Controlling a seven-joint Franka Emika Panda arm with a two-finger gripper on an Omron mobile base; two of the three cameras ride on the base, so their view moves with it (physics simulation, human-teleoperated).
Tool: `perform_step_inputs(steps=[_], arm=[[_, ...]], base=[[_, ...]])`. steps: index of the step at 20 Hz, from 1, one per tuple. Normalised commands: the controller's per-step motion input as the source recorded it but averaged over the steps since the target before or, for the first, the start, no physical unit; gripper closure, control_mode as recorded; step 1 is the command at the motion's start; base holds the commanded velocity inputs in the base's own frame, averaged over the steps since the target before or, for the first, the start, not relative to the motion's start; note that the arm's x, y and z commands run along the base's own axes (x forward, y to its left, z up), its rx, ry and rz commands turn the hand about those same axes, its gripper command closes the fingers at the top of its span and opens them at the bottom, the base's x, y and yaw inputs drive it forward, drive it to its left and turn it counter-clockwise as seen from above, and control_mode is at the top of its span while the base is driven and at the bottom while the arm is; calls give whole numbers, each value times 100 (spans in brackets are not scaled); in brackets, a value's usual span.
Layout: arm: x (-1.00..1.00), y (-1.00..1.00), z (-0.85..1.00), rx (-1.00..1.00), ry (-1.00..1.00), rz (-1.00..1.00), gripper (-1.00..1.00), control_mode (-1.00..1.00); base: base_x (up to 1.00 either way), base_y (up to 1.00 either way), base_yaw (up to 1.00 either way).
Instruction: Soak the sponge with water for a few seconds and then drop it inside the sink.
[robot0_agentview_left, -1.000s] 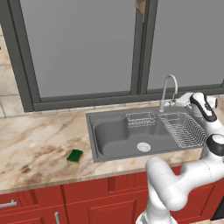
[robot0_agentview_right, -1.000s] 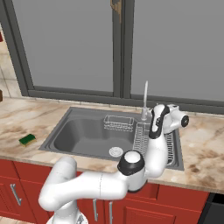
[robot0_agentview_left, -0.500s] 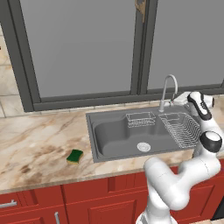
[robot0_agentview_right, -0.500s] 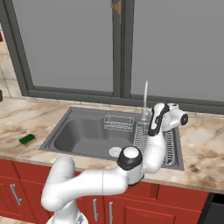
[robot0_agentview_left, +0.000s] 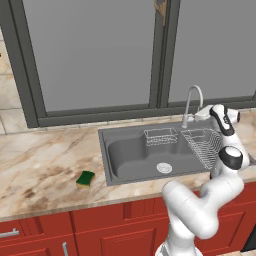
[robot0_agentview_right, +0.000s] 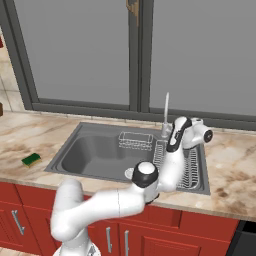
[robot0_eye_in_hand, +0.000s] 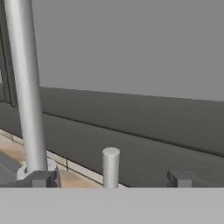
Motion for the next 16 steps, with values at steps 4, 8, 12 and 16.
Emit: perform_step_inputs(steps=[4, 8, 12, 16], arm=[[28, -23, -12, 0, 0, 0, -100, -100], [25, -31, -12, 0, 0, 0, -100, -100], [7, -55, -15, 5, 0, -1, -100, -100], [0, -61, -18, 8, 0, -4, -100, -100]], base=[[0, 0, 0], [0, 0, 0], [0, 0, 0], [0, 0, 0]])
